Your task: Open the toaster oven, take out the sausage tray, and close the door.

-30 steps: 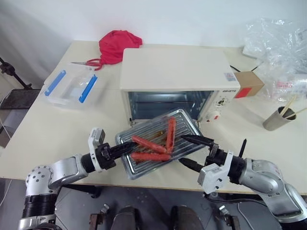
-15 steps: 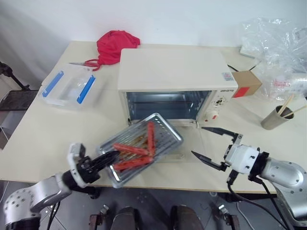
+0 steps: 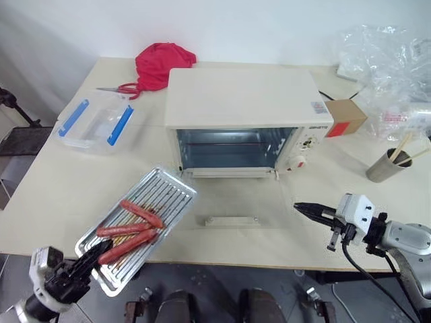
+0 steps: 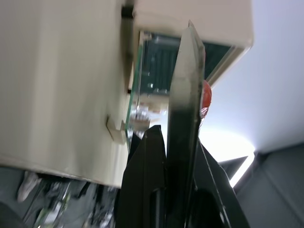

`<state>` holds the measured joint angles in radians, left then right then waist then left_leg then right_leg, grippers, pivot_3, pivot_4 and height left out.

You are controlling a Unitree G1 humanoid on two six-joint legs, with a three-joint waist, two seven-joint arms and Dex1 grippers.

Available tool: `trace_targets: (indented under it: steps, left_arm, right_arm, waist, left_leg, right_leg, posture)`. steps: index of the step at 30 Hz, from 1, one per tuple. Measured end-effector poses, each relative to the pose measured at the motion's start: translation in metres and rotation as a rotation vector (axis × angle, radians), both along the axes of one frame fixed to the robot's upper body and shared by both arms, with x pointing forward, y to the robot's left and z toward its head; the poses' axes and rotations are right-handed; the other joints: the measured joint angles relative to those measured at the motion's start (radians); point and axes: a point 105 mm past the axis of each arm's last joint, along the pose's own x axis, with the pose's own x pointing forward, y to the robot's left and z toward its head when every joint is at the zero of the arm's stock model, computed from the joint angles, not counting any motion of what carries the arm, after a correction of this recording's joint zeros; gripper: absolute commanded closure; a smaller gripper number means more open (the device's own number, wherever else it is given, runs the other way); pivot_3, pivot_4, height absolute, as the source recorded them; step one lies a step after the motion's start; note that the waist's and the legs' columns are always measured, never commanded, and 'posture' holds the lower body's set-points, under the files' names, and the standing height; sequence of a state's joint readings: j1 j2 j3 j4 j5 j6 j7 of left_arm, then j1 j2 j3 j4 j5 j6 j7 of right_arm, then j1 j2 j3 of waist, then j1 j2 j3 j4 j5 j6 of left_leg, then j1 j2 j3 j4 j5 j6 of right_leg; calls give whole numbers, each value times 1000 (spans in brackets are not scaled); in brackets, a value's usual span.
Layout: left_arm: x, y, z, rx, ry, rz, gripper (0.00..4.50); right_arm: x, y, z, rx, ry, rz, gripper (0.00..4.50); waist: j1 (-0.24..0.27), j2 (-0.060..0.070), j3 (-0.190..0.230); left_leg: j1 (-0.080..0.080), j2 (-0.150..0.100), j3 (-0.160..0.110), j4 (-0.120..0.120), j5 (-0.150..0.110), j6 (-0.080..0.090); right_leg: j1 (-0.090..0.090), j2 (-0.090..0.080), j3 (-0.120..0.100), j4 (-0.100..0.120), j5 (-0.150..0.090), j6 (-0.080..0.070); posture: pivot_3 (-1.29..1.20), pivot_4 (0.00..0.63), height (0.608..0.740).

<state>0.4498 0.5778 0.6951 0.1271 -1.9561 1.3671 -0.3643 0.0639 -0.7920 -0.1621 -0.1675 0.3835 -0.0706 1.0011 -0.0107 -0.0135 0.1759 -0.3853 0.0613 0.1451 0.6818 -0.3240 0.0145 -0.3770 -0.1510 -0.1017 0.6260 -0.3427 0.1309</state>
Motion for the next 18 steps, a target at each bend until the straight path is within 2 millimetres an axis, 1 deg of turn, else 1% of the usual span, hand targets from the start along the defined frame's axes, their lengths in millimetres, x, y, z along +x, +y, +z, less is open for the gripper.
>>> trace_targets:
  steps: [2, 3, 5, 9, 11, 13, 18]
  left_arm:
    - [-2, 4, -3, -39, -26, 87, 4500]
    - [-2, 7, -5, -56, -39, 141, 4500]
    - [-1, 11, -8, -60, -42, 190, 4500]
    - [5, 11, -7, -47, -55, 239, 4500]
    - [15, 11, -6, -46, -74, 281, 4500]
    - [20, 12, -6, -43, -73, 305, 4500]
    - [30, 21, -1, -20, -84, 380, 4500]
  right_arm:
    - [0, -3, -9, 5, 64, -13, 4437]
    - [0, -2, -14, 9, 102, -10, 4437]
    - [-1, 3, -18, 23, 140, 16, 4437]
    - [-1, 12, -15, 86, 165, 63, 4437]
    - [-2, 23, -11, 139, 162, 114, 4437]
    - [-3, 29, -11, 161, 162, 144, 4437]
    - [-3, 33, -6, 198, 152, 168, 4437]
  waist:
    - [-3, 0, 0]
    - [-3, 0, 0]
    - [-2, 0, 0]
    - [-2, 0, 0]
    - [-2, 0, 0]
    - [-1, 0, 0]
    - [-1, -1, 0]
  left_leg:
    - [0, 1, 0, 0, 0, 0]
    - [0, 1, -1, 0, 0, 0]
    - [0, 1, -1, 0, 0, 0]
    - [0, 1, -1, 0, 0, -1]
    - [0, 1, -1, 0, 0, -1]
    - [0, 1, -1, 0, 0, -1]
    - [0, 1, 0, 0, -1, 0]
  right_leg:
    - [0, 0, 0, 0, 0, -1]
    - [0, 0, 0, 0, -1, -2]
    - [0, 0, 0, 1, -1, -2]
    - [0, 0, 0, 1, -1, -2]
    - [0, 0, -1, 1, -1, -2]
    - [0, 0, -2, 1, -1, -2]
    - [0, 1, -3, 1, 0, -2]
  posture:
    - [0, 150, 740]
    - [0, 150, 740]
    - [0, 150, 740]
    - [0, 150, 740]
    - [0, 150, 740]
    - [0, 150, 740]
    - [0, 150, 740]
